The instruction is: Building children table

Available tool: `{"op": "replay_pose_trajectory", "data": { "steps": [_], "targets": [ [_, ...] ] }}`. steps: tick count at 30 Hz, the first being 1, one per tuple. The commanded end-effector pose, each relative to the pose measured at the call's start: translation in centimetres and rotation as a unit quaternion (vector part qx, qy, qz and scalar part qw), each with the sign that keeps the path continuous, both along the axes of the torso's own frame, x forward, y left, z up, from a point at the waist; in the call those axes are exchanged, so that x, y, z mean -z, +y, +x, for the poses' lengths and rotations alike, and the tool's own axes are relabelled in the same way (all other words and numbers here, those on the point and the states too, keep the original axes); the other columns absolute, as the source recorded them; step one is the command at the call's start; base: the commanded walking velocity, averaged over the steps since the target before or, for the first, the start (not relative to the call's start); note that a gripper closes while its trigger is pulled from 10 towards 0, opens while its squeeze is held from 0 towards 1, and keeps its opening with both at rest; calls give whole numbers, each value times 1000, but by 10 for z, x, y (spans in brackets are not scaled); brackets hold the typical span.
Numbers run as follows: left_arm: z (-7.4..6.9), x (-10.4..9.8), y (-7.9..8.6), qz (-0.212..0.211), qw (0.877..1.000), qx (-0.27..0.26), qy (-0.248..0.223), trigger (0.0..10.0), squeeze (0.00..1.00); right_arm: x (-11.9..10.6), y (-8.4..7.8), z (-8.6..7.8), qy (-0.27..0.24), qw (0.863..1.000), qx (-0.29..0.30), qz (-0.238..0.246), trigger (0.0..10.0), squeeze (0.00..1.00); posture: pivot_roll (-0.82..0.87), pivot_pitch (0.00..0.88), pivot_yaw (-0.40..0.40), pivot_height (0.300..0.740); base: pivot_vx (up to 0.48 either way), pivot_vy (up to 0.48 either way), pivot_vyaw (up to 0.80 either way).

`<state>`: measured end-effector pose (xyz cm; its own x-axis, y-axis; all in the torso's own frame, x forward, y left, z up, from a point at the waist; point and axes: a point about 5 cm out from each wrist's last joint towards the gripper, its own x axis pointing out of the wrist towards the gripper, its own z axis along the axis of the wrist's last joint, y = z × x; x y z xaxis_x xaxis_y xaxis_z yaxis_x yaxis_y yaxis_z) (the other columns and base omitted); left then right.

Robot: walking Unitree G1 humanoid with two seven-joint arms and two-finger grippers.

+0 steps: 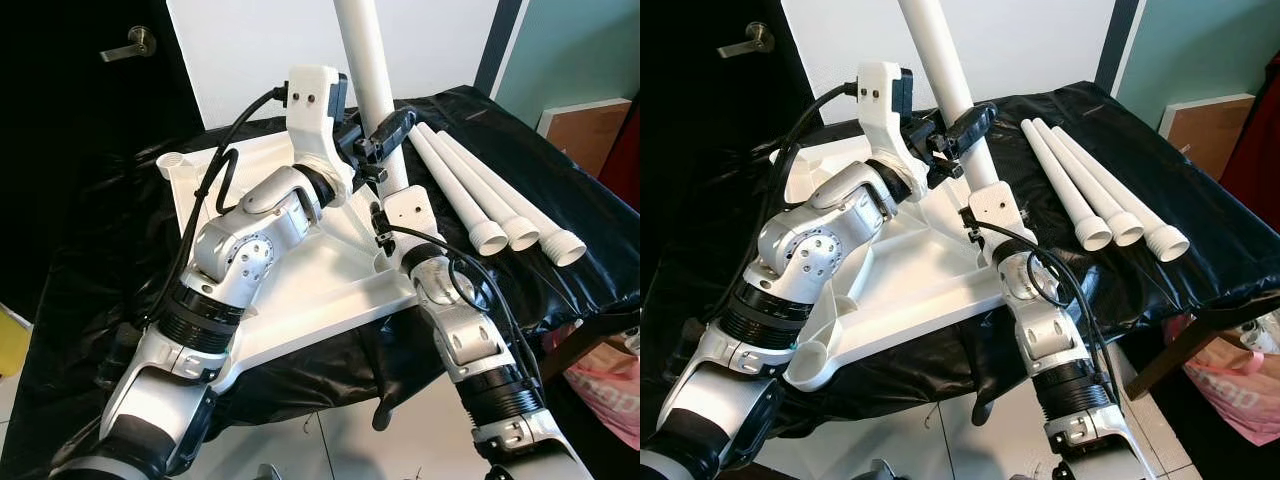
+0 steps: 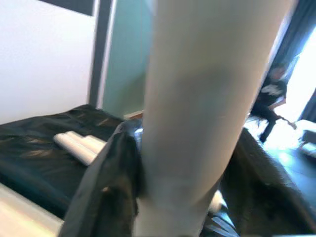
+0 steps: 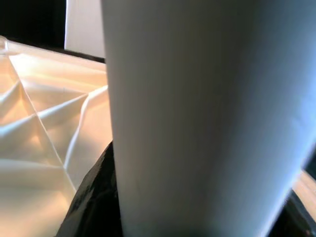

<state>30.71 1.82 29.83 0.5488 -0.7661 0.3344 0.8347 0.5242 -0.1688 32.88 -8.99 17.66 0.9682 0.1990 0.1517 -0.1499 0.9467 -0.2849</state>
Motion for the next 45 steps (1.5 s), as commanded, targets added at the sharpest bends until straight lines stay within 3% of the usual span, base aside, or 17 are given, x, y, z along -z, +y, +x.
{"op": "replay_pose_trajectory", "data": {
  "steps": [1,11,12,18,31,40,45],
  "targets": [
    [-25,-12,-11,-5,984,161,-80,10000,1000,8,-2,1,24,1000,10,9,10000,0,-96,0,47,740,0,0,0],
    [-20,-14,-9,-4,989,122,-85,10000,1000,7,-19,5,25,997,59,38,10000,0,-95,0,45,740,0,0,0],
    [-18,-14,-7,-8,990,112,-82,10000,0,8,-26,6,28,996,74,48,10000,0,-96,0,44,740,0,0,0],
    [-12,-17,-4,-22,993,83,-78,10000,0,8,-31,6,30,995,82,57,10000,0,-97,0,45,740,0,0,0],
    [-14,-15,-4,-20,993,85,-84,10000,0,7,-30,3,21,993,84,81,10000,0,-99,0,45,740,0,0,0],
    [-12,10,2,16,995,61,-84,10000,0,11,-45,1,22,986,108,122,10000,0,-102,0,50,740,0,0,0],
    [-14,38,4,48,995,35,-79,10000,0,15,-52,-5,10,987,101,122,10000,0,-105,12,53,740,0,0,0]
  ]
}}
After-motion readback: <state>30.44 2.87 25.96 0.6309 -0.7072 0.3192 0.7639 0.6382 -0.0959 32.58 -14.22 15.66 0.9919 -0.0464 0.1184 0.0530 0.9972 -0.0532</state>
